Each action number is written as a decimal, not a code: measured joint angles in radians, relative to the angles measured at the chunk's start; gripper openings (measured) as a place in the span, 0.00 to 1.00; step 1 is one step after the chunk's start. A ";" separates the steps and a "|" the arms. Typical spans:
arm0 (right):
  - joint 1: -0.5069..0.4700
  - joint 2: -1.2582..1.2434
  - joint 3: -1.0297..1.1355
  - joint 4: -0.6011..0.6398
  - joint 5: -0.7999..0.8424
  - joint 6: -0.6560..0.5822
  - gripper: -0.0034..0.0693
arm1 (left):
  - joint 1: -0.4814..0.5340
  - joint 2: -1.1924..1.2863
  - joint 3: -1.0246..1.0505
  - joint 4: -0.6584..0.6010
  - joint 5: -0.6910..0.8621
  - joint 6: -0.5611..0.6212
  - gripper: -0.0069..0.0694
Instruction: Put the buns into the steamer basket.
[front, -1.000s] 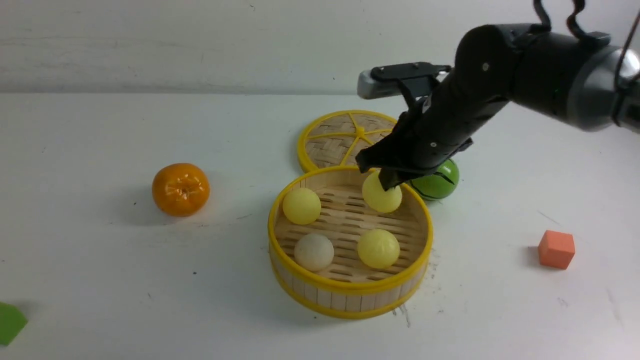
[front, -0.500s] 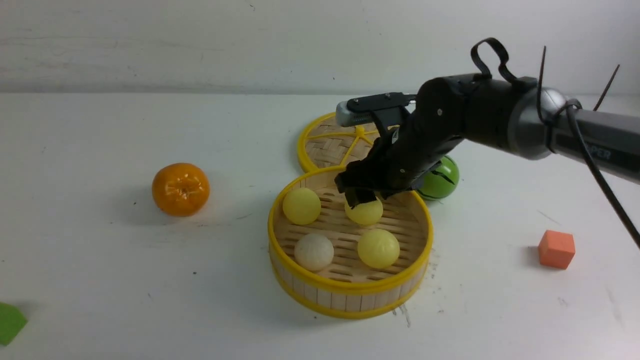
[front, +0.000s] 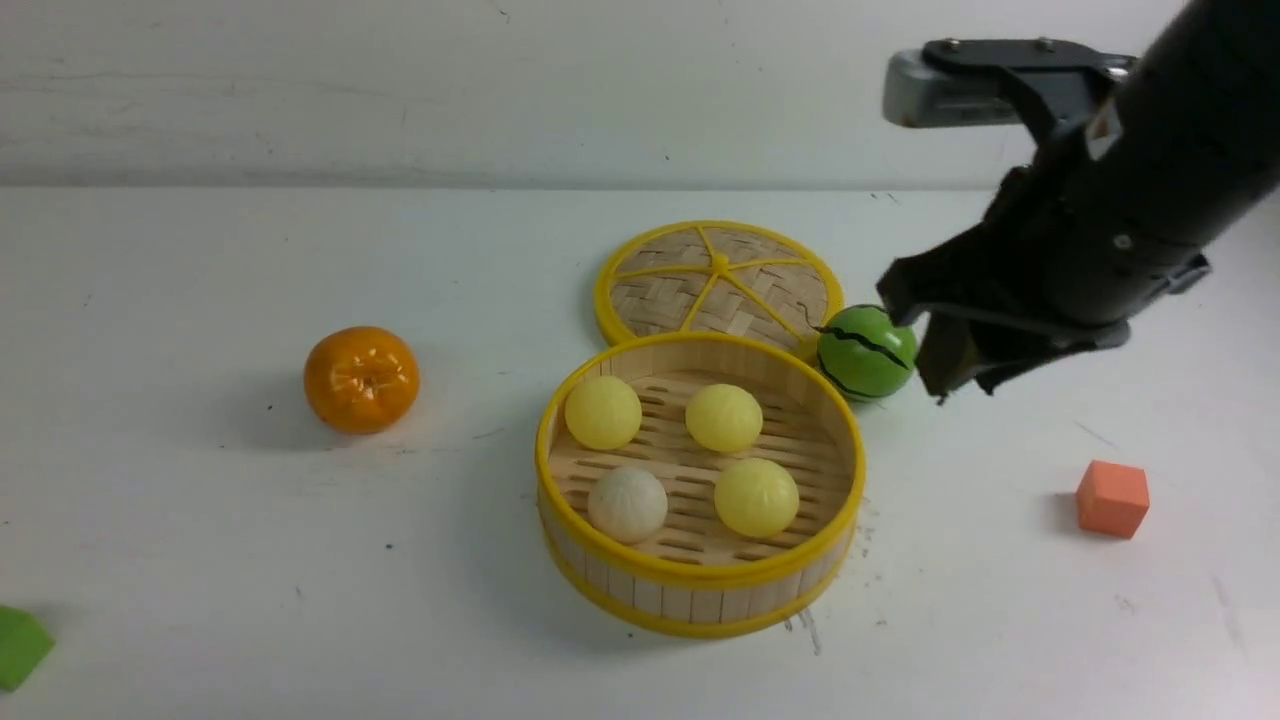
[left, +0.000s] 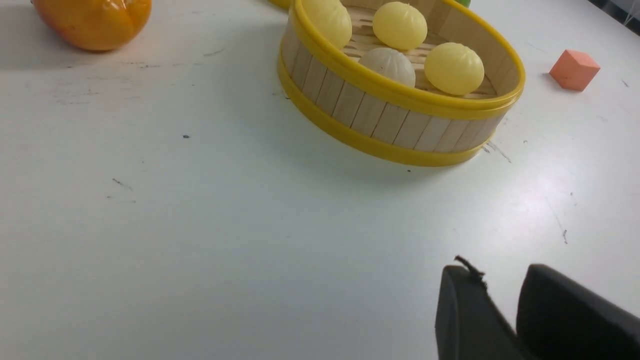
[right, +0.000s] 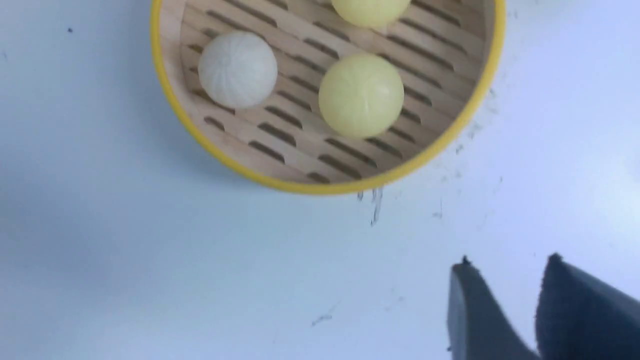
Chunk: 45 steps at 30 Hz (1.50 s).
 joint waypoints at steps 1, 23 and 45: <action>0.000 0.000 0.007 0.000 0.002 0.000 0.24 | 0.000 0.000 0.000 0.000 0.000 0.000 0.30; -0.172 -0.623 0.315 -0.151 -0.132 -0.122 0.02 | 0.000 0.000 0.000 -0.001 0.000 0.000 0.34; -0.408 -1.323 1.159 -0.077 -0.655 -0.107 0.03 | 0.000 0.000 0.000 0.000 0.000 0.000 0.37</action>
